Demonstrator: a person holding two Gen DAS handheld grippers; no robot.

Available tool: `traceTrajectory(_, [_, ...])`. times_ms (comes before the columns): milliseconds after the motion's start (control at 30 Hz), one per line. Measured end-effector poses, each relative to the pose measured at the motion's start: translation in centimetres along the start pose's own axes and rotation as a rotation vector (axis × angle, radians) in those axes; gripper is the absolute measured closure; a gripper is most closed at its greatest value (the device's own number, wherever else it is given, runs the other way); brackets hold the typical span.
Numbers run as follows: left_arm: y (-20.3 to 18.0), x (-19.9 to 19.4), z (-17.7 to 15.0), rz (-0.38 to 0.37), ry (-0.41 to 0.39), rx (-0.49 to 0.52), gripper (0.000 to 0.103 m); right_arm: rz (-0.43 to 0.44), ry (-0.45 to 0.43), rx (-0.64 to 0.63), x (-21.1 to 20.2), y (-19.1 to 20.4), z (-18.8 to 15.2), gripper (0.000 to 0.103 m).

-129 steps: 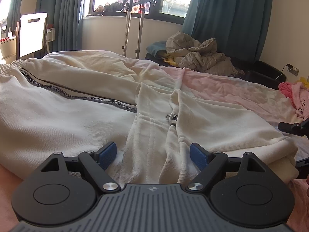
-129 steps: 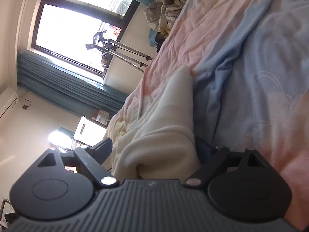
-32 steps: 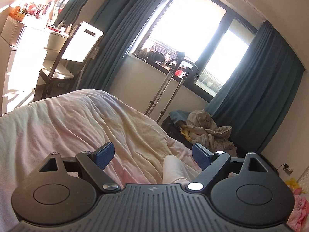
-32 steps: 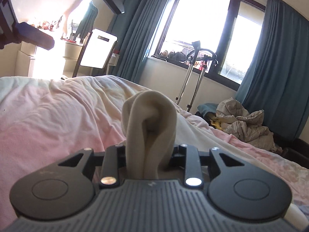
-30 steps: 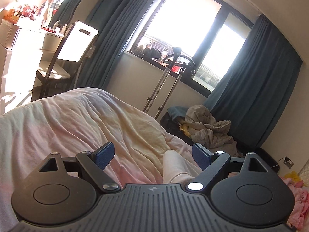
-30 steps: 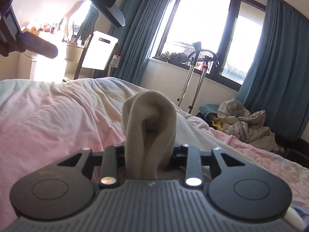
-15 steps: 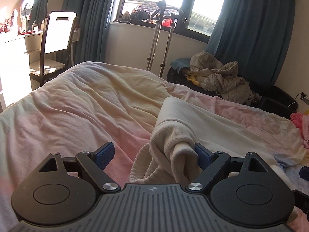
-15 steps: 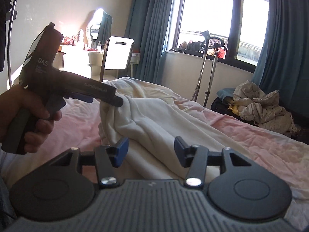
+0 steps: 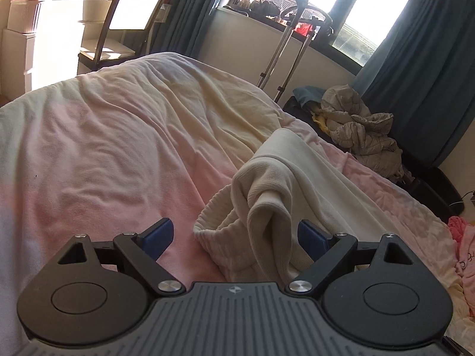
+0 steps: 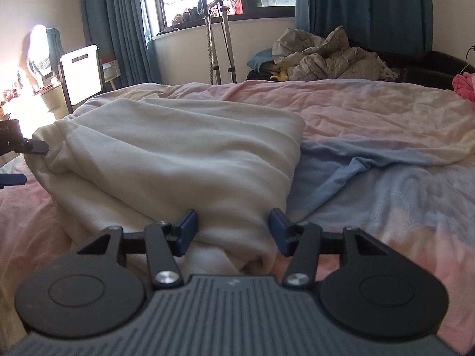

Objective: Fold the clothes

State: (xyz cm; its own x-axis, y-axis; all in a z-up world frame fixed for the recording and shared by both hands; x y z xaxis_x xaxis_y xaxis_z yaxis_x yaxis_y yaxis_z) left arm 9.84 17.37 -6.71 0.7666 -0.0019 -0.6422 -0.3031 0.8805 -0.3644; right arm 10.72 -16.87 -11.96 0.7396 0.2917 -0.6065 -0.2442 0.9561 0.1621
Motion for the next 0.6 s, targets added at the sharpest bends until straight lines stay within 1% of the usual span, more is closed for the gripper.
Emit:
traceTrajectory(67, [-0.8, -0.3, -0.2, -0.002, -0.002, 0.014, 0.011, 0.008, -0.031, -0.003, -1.0, 0.2, 0.2, 0.048])
traceTrajectory(133, [-0.8, 0.0, -0.5, 0.020, 0.007, 0.019, 0.011, 0.013, -0.065, -0.019, -1.7, 0.7, 0.4, 0.048])
traceTrajectory(200, [-0.5, 1.2, -0.8, 0.035, 0.034, -0.009, 0.011, 0.023, -0.083, -0.026, -2.0, 1.0, 0.7, 0.048])
traceTrajectory(233, [-0.3, 1.7, -1.0, 0.043, 0.048, -0.022, 0.010, 0.028, -0.074, -0.022, -1.8, 1.1, 0.7, 0.048])
traceTrajectory(333, [0.8, 2.8, -1.1, -0.004, 0.068, -0.122, 0.010, 0.017, -0.016, -0.023, -0.3, 1.1, 0.4, 0.048])
traceTrajectory(400, [1.0, 2.9, -1.2, -0.021, 0.064, -0.149, 0.010, -0.001, -0.015, -0.041, 0.2, 1.0, -0.1, 0.048])
traceTrajectory(500, [0.3, 2.4, -1.3, 0.009, 0.028, -0.101, 0.010, 0.009, -0.045, -0.018, -0.3, 0.9, 0.3, 0.049])
traceTrajectory(600, [-0.4, 1.7, -1.2, 0.014, -0.013, -0.075, 0.011, 0.033, -0.139, -0.011, -1.7, 0.9, 1.1, 0.049])
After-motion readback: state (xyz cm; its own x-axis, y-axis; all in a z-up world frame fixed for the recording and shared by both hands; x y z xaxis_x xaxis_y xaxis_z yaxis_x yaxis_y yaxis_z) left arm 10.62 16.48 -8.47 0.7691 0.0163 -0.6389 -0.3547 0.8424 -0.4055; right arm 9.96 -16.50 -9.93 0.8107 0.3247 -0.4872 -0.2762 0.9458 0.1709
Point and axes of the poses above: each gripper's, at about its wrist camera, not at the fingertips, and x roughly the way its jaws point, y to its left, z to its top, the point moved 1 cm from there along x, roughly the way its jaws point, and after that the axes turned 5 degrees about y, right-handed, at the moved point
